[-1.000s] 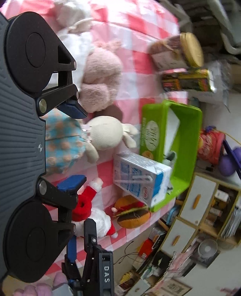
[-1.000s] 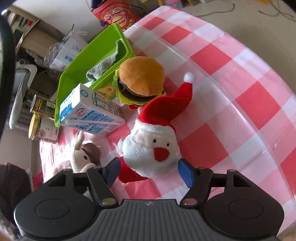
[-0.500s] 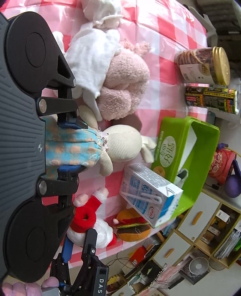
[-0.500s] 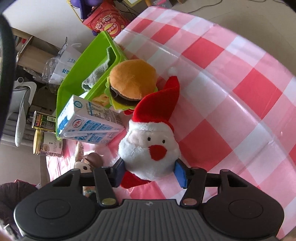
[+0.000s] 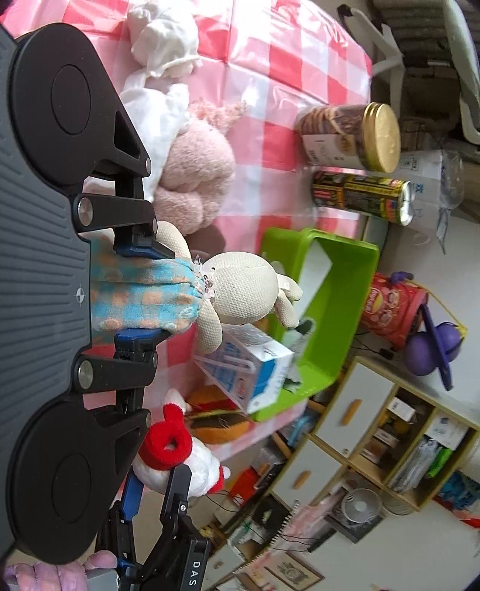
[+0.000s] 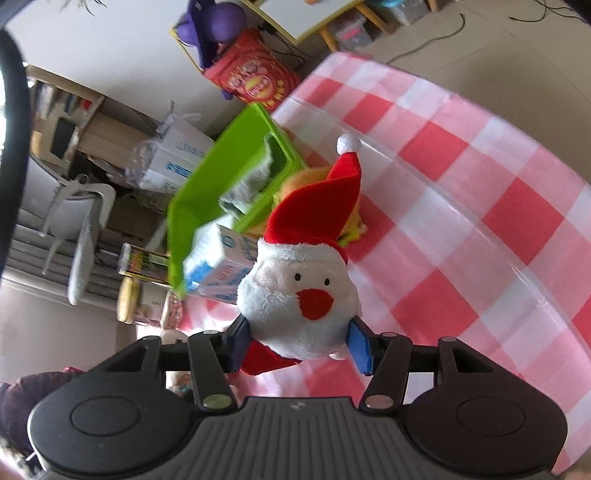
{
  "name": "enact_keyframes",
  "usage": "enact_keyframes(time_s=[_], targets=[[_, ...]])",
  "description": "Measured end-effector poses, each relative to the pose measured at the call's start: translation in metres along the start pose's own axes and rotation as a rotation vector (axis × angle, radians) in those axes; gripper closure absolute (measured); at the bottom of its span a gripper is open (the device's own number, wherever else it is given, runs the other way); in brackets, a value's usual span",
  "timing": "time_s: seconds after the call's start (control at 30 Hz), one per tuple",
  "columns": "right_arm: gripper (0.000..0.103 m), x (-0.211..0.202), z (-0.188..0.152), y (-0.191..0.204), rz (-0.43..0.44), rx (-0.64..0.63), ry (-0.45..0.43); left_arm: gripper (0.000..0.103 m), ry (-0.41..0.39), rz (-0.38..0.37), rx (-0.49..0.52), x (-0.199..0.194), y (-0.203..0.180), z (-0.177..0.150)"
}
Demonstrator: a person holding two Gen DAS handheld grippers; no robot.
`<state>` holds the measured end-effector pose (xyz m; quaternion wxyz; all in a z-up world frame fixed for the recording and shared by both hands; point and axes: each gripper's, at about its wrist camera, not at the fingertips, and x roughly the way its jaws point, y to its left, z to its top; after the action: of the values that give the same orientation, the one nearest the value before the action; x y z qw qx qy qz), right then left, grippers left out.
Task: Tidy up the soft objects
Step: 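Lift the bunny with the left tool while the right tool carries Santa toward the green bin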
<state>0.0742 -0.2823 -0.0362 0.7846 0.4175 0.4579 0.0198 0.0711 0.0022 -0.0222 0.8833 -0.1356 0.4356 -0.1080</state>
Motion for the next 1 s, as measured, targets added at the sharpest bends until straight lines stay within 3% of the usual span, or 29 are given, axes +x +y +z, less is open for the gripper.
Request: enact_keyframes(time_s=[0.33,0.6,0.77,1.0], targets=[[0.064,-0.022,0.03,0.021,0.138,-0.002,-0.131,0.068,-0.095,-0.016,0.016,-0.016,0.0,0.032],[0.064,0.001,0.084,0.047,0.174,-0.019,-0.18,0.068,-0.172,-0.006,0.07,-0.005,-0.015,0.104],[0.064,0.031,0.107,0.055,0.239,-0.045,-0.189,0.068,-0.202,-0.003,0.127,0.034,-0.033,0.143],[0.064,0.084,0.118,0.049,0.188,-0.096,-0.15,0.068,-0.179,-0.001,0.164,0.112,-0.046,0.17]])
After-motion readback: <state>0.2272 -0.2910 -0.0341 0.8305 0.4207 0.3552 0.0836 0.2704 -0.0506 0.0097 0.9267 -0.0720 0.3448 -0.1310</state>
